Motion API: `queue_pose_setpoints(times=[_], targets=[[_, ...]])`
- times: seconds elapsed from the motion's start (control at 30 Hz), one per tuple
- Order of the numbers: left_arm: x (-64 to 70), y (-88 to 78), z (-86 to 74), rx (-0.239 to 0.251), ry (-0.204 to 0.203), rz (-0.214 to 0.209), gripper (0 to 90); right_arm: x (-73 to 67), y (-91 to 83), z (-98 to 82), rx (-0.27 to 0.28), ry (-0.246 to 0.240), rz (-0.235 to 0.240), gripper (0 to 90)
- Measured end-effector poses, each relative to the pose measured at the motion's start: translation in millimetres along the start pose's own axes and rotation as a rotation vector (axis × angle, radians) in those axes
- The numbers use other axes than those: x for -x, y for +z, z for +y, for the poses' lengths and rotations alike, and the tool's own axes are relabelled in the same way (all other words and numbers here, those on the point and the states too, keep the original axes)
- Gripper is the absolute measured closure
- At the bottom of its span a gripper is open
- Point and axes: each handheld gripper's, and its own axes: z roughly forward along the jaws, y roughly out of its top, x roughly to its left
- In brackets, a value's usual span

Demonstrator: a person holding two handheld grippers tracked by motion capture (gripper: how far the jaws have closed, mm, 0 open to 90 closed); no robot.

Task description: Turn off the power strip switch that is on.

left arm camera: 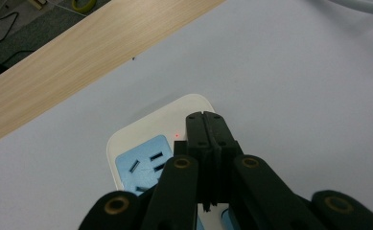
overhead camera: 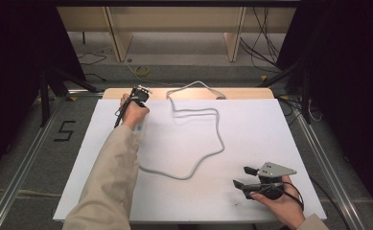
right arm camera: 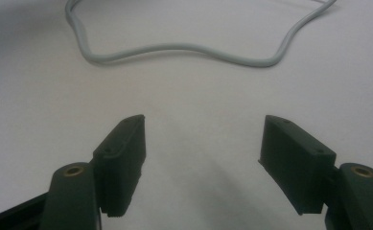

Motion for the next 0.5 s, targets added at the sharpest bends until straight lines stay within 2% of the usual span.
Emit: queue_pose_setpoints(times=[0.13,0.3,0.5], targets=[[1.5,0.4,0.8,-0.002,0.004,0.006,89.8,-0.1,0.3,0.1,0.0,-0.002,0.001,33.3],[0.2,0.1,0.8,-0.01,-0.028,-0.003,89.9,-0.1,0.2,0.0,0.001,-0.003,0.001,33.3],[0.7,0.1,1.2,-0.015,-0.042,0.002,89.9,-0.2,0.1,0.1,0.001,-0.005,0.001,33.3]])
